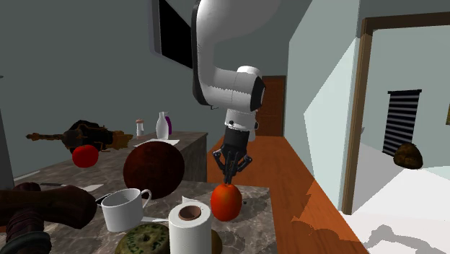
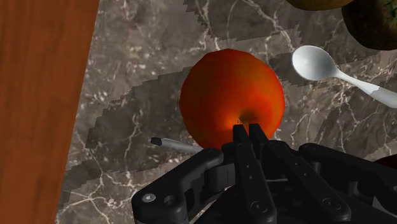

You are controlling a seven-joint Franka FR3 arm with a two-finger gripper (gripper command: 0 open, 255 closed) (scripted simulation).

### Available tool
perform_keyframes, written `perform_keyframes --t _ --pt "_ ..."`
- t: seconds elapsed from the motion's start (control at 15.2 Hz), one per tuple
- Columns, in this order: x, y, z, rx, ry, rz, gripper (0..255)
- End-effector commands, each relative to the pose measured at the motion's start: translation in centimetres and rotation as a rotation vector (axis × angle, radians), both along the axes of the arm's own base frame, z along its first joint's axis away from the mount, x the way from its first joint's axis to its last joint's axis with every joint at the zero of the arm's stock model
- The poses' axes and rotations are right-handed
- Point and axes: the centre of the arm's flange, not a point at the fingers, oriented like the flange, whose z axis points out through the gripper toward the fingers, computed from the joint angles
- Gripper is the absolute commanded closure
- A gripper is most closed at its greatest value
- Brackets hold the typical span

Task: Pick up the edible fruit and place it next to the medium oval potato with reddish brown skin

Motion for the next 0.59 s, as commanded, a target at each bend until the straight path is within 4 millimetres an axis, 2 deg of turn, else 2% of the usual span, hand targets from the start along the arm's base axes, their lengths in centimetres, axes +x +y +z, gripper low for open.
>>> perform_keyframes --t 0.0,0.53 --pt "0.0 0.0 -0.1 0.000 0.001 0.000 255" --pt "0.0 0.0 4.2 0.000 0.001 0.000 255"
